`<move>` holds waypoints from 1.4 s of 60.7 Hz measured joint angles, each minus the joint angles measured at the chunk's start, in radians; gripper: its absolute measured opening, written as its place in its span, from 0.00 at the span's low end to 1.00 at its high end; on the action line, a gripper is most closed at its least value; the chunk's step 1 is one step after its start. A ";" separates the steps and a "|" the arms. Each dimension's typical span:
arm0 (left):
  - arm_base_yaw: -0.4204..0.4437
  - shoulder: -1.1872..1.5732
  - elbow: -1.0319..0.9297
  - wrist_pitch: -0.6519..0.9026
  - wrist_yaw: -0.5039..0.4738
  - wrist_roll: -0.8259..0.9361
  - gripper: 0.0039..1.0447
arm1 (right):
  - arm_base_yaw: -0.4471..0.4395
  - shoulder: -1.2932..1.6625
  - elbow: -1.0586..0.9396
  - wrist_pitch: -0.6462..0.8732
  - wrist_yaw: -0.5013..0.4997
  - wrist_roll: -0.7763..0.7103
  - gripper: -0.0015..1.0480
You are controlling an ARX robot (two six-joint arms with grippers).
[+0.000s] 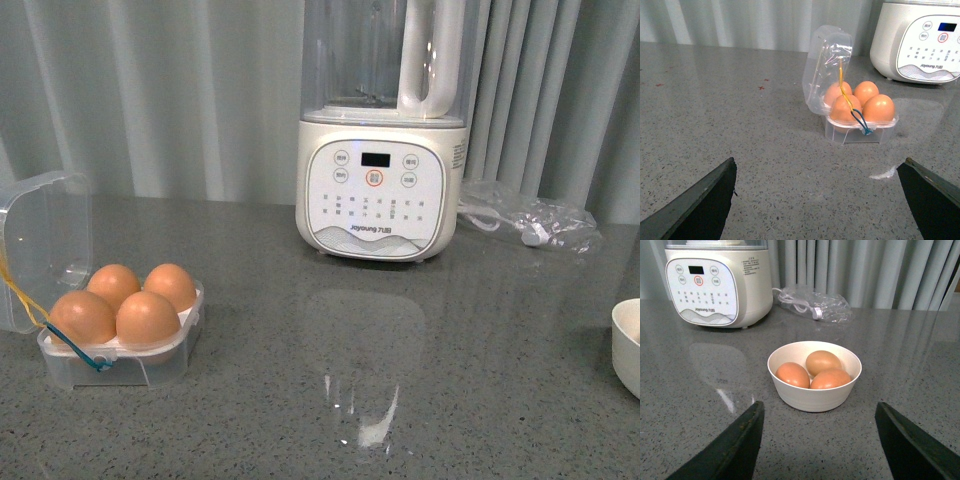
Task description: Put egg into box
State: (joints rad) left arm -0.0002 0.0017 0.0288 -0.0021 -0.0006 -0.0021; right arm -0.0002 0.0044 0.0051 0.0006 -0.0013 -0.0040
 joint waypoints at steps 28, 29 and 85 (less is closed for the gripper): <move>-0.108 0.287 0.193 -0.463 -0.317 -0.109 0.94 | 0.000 0.000 0.000 0.000 0.001 0.000 0.93; -0.108 0.285 0.197 -0.463 -0.317 -0.109 0.94 | 0.000 0.000 0.000 0.000 0.002 0.000 0.93; 0.225 1.226 0.659 0.243 0.092 0.089 0.94 | 0.000 0.000 0.000 0.000 0.000 0.000 0.93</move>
State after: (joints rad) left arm 0.2249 1.2274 0.6880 0.2413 0.0910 0.0868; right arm -0.0002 0.0044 0.0051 0.0006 -0.0013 -0.0036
